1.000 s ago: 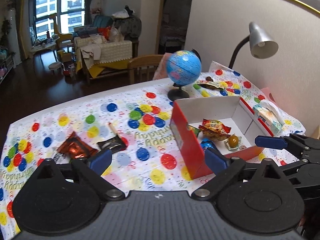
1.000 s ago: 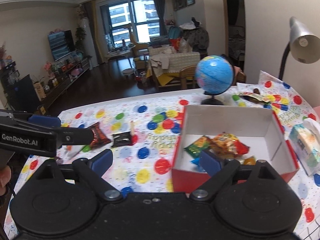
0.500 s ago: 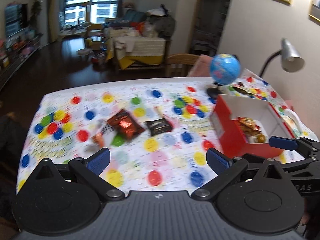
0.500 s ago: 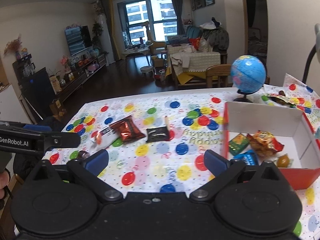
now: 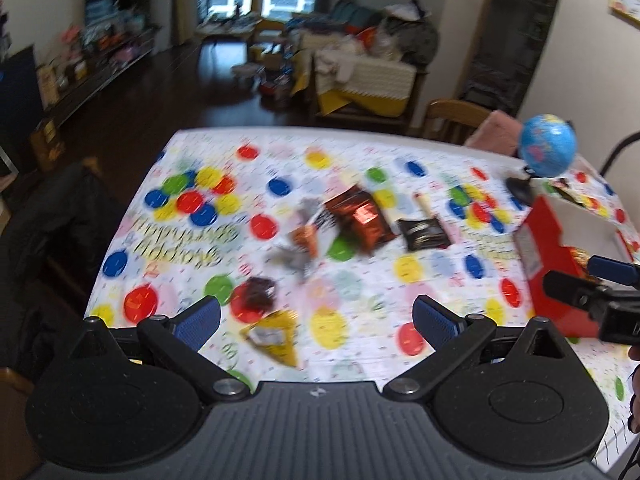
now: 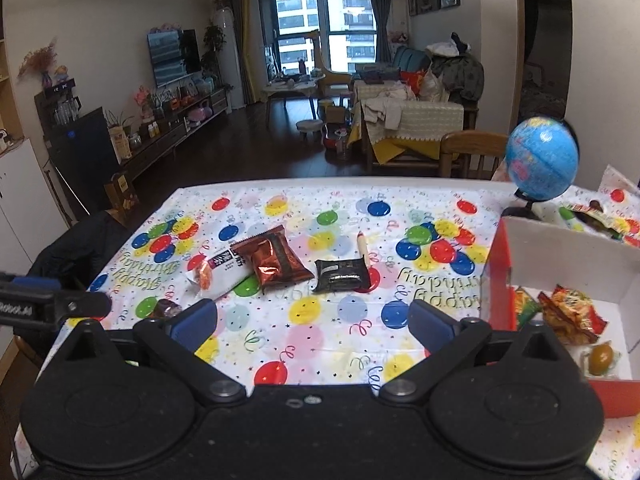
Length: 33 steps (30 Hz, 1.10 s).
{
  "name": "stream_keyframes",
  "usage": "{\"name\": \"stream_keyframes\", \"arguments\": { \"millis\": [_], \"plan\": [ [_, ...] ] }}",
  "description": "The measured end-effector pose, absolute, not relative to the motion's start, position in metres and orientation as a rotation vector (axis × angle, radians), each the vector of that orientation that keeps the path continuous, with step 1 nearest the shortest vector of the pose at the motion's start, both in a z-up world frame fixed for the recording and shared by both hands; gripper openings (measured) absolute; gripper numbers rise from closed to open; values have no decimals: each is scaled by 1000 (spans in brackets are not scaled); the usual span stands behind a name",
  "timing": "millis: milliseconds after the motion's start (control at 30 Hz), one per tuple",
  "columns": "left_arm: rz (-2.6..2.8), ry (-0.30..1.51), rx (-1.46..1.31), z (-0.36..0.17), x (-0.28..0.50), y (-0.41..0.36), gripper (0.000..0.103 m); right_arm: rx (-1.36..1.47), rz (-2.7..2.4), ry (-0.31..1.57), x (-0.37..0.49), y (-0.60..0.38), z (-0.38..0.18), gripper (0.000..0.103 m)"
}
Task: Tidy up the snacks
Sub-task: 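Lift both tools out of the box and back over the table snacks, then grasp the yellow triangular packet with the left tool while the right tool grasps the black chocolate bar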
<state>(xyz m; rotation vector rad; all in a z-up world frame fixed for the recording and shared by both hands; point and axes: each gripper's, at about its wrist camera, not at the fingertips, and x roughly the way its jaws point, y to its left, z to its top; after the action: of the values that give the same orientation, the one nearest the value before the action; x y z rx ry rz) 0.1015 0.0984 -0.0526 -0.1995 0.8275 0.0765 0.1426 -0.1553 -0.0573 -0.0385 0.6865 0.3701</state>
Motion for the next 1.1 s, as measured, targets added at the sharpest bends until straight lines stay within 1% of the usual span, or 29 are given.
{"name": "stream_keyframes", "arguments": {
  "millis": [300,533,1000,1100],
  "plan": [
    [213,933,-282,-97,127,123,103,-56,368,743,194,-149,-96,102],
    [310,1017,-327,-128,151,124,103,-71,323,773,245,-150,-124,101],
    [383,1089,-369,-160,177,126,101,-187,353,814,310,-121,-167,98],
    [382,1104,-361,-166,181,123,88,-206,353,822,319,-116,-175,98]
  ]
}}
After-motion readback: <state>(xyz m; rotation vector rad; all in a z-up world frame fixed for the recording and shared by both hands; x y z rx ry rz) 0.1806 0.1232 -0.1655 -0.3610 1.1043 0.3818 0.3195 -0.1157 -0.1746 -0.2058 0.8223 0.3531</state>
